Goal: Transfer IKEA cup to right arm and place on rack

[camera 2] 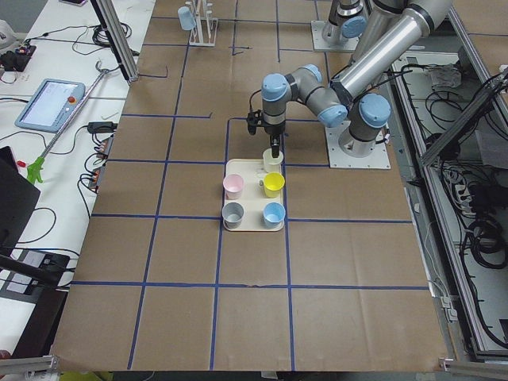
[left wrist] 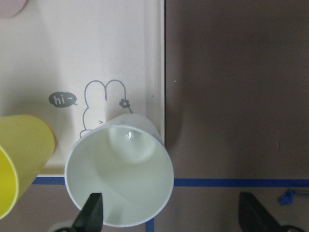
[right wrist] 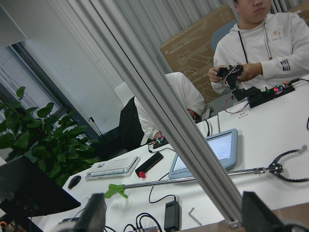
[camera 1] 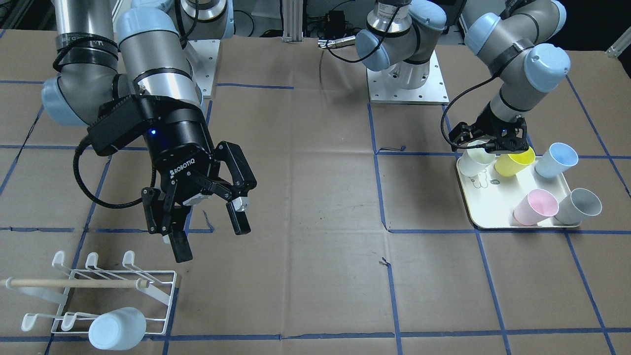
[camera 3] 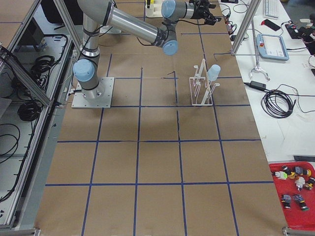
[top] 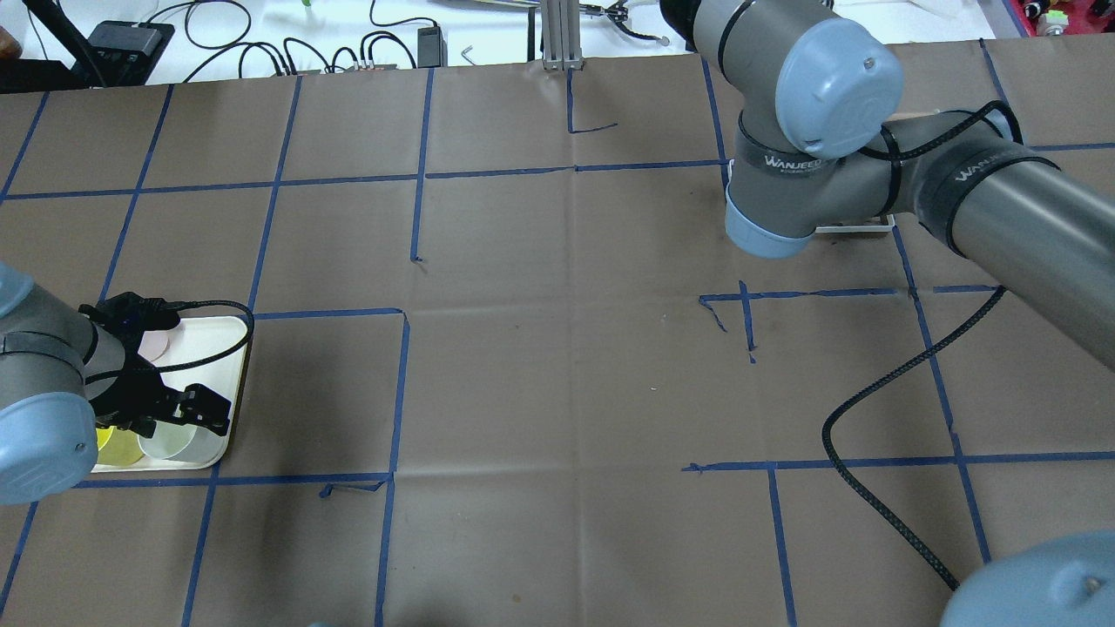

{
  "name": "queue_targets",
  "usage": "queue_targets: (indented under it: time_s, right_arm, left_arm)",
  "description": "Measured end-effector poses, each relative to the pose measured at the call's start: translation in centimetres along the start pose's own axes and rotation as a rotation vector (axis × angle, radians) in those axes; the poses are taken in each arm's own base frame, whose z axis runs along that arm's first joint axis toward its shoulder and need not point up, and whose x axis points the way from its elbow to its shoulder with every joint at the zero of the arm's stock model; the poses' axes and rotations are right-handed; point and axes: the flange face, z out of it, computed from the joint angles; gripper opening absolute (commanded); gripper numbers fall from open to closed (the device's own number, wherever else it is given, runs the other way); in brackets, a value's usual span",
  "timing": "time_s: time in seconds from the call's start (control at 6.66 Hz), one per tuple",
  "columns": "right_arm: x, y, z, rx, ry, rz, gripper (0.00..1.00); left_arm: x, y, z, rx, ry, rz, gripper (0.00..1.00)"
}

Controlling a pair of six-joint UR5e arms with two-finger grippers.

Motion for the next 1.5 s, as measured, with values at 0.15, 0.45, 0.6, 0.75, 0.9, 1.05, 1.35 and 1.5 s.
queue_targets:
  time_s: [0.15, 0.45, 0.6, 0.75, 0.9, 1.05, 1.35, 1.5]
  right_arm:
    - [0.2, 0.8, -0.4, -0.016, 0.007, 0.164, 1.00]
    - [1.2, 2.0, -2.4, -0.033, 0.038, 0.383, 1.00]
    - [1.8, 1.9, -3.9, -0.025, 0.056, 0.498, 1.00]
    - [2.6, 1.6, -5.3, -0.012, 0.072, 0.623, 1.00]
    - [3.1, 1.7, -6.3, -0.002, 0.084, 0.723, 1.00]
    - [3.5, 2.0, -6.8, 0.002, 0.098, 0.779, 1.00]
    - [4.1, 2.3, -6.9, 0.004, 0.117, 0.804, 1.00]
    - [4.4, 2.1, -6.9, 0.010, 0.121, 0.807, 1.00]
  left_arm:
    - [0.0, -0.3, 0.8, -0.004, 0.002, 0.003, 0.85]
    - [0.0, -0.4, 1.2, -0.017, -0.001, 0.020, 0.04]
    - [-0.3, -0.2, 1.3, -0.035, -0.021, 0.028, 0.00]
    - [-0.6, -0.1, 1.2, -0.052, -0.048, 0.031, 0.00]
    - [-0.8, -0.1, 1.0, -0.056, -0.061, 0.031, 0.00]
    - [-0.9, -0.2, 0.7, -0.052, -0.068, 0.029, 0.00]
    - [-0.6, -1.1, -1.2, 0.003, -0.060, 0.032, 0.00]
    - [-0.1, -2.3, -3.8, 0.054, -0.031, 0.043, 0.00]
